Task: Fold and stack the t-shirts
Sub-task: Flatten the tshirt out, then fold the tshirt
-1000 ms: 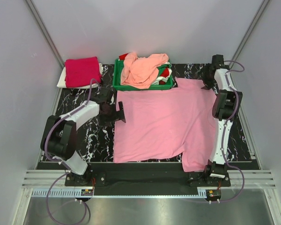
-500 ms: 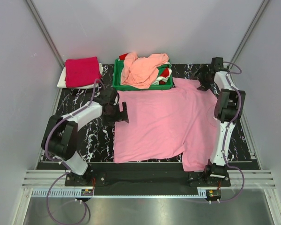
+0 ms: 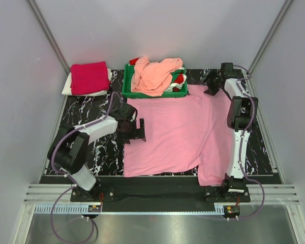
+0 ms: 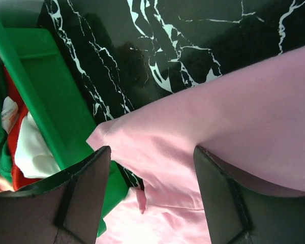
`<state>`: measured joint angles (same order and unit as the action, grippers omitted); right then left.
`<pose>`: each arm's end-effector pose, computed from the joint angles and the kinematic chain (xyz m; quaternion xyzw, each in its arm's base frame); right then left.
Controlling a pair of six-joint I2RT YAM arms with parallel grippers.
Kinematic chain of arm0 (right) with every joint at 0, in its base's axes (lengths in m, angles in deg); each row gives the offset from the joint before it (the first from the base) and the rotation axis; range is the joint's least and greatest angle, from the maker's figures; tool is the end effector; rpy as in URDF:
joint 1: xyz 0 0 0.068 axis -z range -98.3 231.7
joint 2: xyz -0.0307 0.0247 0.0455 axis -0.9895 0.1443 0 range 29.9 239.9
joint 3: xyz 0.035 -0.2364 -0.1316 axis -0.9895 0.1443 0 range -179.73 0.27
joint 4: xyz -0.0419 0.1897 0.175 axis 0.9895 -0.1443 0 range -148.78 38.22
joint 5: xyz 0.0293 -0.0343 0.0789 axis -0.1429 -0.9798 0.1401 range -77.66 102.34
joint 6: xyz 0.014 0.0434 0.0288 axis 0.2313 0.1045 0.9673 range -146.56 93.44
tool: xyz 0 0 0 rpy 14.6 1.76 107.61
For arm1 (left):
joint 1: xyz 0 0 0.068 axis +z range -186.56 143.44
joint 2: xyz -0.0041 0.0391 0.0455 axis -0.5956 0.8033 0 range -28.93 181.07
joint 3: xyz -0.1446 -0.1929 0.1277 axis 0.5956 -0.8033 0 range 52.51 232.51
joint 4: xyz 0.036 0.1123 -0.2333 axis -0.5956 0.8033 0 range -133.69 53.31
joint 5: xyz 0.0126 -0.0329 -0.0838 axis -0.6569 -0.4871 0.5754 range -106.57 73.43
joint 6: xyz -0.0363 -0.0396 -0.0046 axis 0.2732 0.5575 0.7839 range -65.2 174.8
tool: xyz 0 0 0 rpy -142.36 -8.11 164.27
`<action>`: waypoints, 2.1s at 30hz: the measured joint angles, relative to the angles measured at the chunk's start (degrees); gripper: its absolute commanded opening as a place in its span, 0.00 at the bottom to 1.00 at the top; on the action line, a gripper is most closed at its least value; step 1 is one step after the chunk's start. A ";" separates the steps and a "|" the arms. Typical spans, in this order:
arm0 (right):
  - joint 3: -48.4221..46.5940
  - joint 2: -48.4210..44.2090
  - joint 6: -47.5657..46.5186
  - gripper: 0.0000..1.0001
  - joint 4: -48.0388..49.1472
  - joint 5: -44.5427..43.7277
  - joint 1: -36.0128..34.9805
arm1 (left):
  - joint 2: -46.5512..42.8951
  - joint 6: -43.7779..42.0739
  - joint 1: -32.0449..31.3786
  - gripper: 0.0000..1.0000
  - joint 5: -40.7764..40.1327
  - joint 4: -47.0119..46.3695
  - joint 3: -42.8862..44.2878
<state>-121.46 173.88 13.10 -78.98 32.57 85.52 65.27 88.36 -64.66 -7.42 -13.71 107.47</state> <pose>0.5524 -0.0244 0.1499 0.2855 0.8804 0.2617 0.2739 0.2669 -0.1492 0.1663 -0.0323 0.9800 -0.1595 0.1142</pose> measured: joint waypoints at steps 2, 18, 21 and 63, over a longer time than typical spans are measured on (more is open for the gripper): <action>2.62 -0.98 0.24 0.74 2.73 0.57 -0.09 | -0.76 0.42 -0.22 0.98 0.09 -0.85 -0.87; 24.46 -14.51 4.28 0.76 8.09 -4.81 -4.46 | -7.06 1.25 -0.61 0.98 0.11 -1.64 -7.30; 8.76 -5.79 4.72 0.77 2.08 -7.32 -4.11 | -6.21 1.20 -0.61 0.98 0.11 -0.76 -6.16; 47.30 -33.79 -2.36 1.00 -6.40 -12.33 1.53 | 8.59 -0.20 0.79 0.97 1.16 1.29 10.08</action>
<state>-74.17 140.09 10.74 -85.39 20.24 87.04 73.86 88.16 -63.87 -6.26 -12.42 117.55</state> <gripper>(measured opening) 0.993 0.976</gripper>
